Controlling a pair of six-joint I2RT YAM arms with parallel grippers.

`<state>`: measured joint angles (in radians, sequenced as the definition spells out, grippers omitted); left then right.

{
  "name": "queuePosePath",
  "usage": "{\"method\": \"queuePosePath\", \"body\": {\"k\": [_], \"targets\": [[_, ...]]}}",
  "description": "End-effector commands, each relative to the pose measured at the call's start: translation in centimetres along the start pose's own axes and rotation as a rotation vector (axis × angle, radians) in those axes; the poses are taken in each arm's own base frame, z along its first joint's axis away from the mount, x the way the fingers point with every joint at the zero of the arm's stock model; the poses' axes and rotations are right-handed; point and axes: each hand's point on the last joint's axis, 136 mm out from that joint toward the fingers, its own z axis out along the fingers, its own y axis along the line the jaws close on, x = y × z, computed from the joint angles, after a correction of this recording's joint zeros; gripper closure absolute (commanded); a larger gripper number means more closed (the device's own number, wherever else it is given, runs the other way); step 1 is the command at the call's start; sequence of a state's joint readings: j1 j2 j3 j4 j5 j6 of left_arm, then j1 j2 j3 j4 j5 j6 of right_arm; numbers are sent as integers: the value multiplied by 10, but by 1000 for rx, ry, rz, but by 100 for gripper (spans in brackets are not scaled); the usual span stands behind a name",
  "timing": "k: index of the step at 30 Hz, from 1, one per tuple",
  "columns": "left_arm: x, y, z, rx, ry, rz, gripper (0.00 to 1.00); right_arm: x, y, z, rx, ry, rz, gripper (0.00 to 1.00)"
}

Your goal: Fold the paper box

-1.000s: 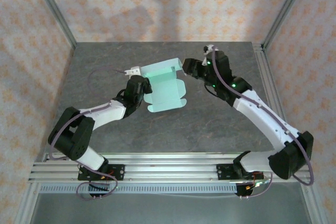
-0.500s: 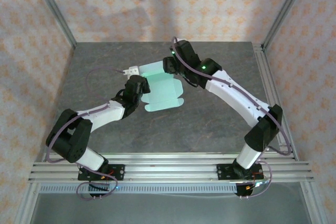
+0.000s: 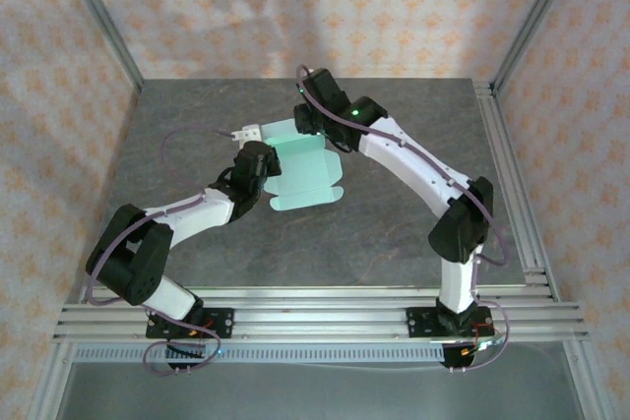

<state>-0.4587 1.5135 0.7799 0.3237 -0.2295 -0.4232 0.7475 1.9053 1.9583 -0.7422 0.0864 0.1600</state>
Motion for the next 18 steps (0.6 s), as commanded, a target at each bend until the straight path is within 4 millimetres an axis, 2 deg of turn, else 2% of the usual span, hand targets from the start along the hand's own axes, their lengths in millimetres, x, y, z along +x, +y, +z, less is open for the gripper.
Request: {"method": "queuePosePath", "body": {"k": [1,10,18], "targets": [[-12,0,-8,-21,-39,4,100,8,-4,3,33,48,1,52],[-12,2,-9,-26,-42,5,100,21,-10,14,43,90,84,51],[-10,5,-9,-34,-41,7,100,18,-26,3,102,51,93,42]]}}
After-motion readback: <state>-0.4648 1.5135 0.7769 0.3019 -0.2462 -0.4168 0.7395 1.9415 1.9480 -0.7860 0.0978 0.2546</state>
